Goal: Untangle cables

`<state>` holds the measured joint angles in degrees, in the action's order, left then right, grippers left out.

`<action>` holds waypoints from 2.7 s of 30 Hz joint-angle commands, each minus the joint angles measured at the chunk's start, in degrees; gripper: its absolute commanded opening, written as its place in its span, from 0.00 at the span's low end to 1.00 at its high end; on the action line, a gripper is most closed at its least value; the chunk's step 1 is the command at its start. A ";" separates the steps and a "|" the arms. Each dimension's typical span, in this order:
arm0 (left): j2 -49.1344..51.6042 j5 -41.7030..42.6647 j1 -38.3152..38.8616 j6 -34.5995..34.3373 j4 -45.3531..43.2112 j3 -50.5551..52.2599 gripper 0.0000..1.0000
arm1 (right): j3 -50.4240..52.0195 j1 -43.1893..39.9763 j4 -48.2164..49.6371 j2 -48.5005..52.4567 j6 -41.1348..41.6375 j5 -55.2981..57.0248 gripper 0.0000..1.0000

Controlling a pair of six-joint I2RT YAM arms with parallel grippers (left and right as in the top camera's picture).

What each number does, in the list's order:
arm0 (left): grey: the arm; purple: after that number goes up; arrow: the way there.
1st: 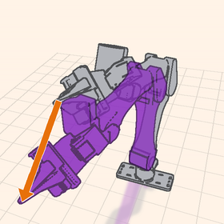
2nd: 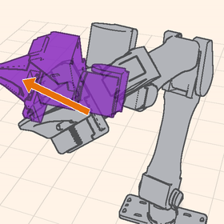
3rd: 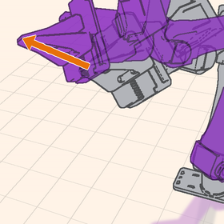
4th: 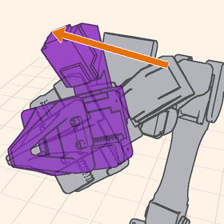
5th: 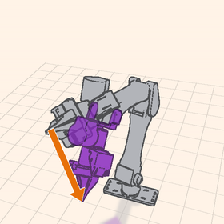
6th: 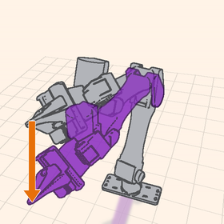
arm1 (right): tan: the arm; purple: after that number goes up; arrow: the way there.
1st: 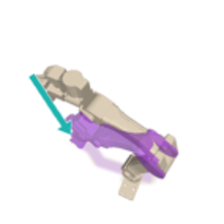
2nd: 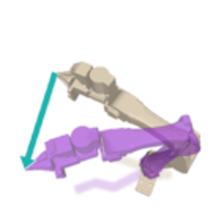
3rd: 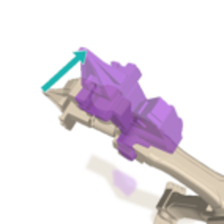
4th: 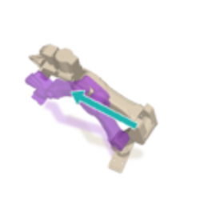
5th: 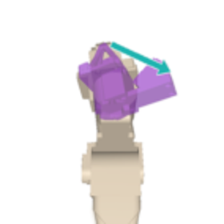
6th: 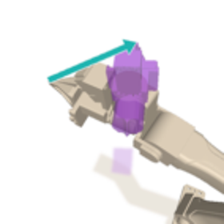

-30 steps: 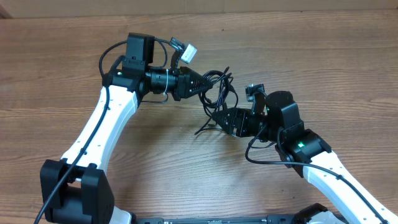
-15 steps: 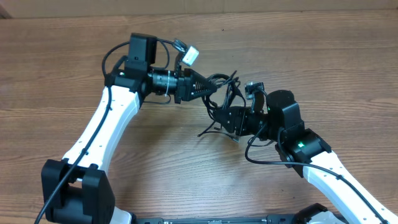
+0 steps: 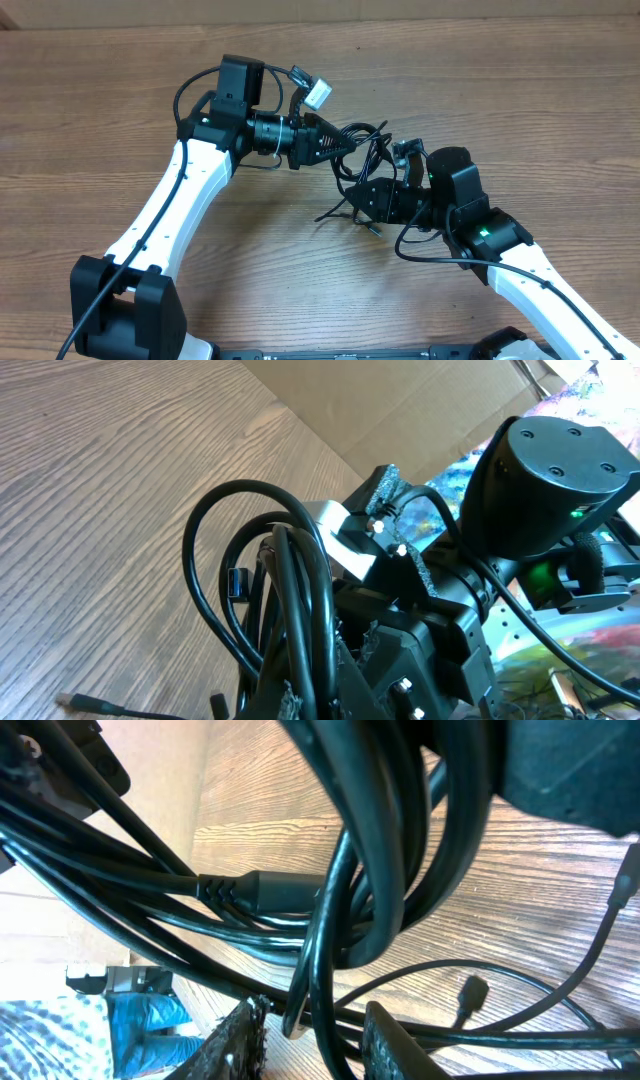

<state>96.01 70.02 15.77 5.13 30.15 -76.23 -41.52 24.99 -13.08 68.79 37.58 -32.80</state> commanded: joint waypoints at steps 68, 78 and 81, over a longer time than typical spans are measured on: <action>-0.76 -31.47 1.77 -3.30 -2.49 -0.81 0.04 | 0.20 -0.31 1.03 -2.05 6.71 -3.37 0.04; -0.76 -8.35 1.90 12.90 3.19 -0.81 0.04 | 0.20 -0.31 6.73 -2.14 6.75 3.78 0.04; -0.79 -2.86 1.90 16.39 6.12 -0.81 0.04 | 0.20 -0.31 6.40 -2.05 6.75 9.05 0.04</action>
<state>96.01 55.72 17.28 13.13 34.35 -76.23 -41.45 24.80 -7.18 68.03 45.12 -30.92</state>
